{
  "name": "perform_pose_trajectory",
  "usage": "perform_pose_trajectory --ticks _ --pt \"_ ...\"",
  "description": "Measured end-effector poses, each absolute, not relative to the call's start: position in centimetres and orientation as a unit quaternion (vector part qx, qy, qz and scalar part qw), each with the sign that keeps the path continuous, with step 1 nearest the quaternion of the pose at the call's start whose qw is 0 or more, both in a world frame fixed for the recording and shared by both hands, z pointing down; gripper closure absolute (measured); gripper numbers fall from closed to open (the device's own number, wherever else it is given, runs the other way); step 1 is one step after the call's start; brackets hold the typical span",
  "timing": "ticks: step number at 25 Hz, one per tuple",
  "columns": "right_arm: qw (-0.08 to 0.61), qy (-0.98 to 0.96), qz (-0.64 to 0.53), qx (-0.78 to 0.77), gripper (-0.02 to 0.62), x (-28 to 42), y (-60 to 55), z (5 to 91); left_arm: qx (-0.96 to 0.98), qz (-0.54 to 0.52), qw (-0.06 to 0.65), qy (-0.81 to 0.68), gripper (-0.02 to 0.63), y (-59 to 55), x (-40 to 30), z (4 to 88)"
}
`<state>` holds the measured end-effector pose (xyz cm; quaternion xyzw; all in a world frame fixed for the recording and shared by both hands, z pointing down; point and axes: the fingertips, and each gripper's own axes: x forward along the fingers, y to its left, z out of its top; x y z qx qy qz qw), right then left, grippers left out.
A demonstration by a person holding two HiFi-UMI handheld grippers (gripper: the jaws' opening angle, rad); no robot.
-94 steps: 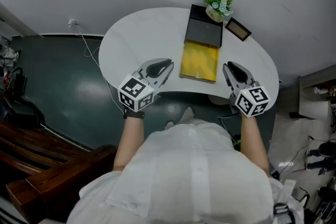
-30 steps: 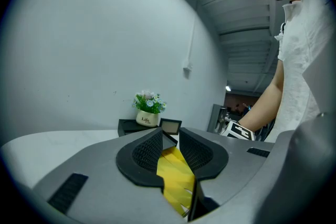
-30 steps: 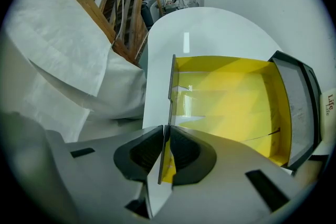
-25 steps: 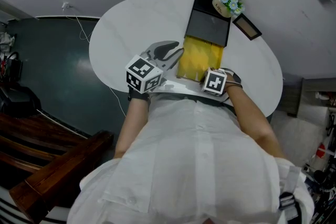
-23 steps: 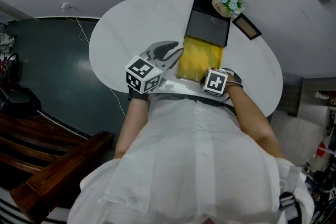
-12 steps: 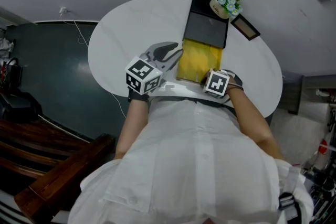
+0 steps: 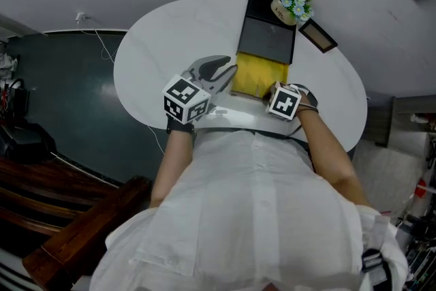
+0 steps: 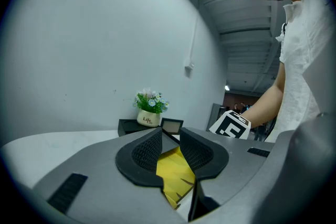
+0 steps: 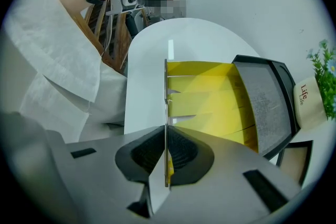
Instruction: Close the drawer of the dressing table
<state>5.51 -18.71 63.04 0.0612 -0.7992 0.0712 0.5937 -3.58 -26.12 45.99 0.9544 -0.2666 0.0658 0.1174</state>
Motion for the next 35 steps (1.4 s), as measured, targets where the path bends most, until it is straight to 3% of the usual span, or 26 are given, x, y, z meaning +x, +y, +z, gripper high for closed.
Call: perform_pose_trajectory --ticks 29,35 --pt "0.616 -0.775 0.015 0.137 0.572 7.4 -25.7 63.1 0.949 0.073 0.129 -0.277 0.499 -28.7 -4.7 46.3" --pt "0.619 -0.769 -0.014 0.159 0.529 7.9 -27.5 63.0 0.947 0.076 0.132 -0.284 0.497 -29.1 -5.3 46.5"
